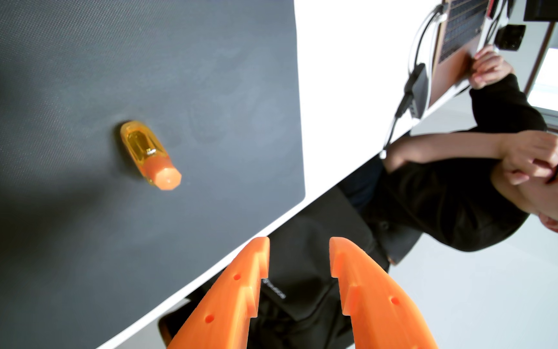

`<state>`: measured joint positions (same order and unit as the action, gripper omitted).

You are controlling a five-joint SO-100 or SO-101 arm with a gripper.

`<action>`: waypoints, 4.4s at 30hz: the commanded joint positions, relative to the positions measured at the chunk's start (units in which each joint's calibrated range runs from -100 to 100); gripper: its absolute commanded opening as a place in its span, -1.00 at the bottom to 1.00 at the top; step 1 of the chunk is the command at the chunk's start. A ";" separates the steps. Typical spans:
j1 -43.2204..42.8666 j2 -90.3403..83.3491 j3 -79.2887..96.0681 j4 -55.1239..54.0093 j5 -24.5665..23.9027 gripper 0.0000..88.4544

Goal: Grab the eyedrops

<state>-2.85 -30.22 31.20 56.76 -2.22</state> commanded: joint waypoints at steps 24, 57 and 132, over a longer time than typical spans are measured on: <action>0.27 -1.58 -1.53 -0.11 0.16 -0.76; 2.51 -0.56 -2.88 8.45 -0.32 -0.62; -0.06 42.41 -24.76 20.66 4.50 -0.62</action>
<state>-2.47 12.42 5.91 78.29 2.33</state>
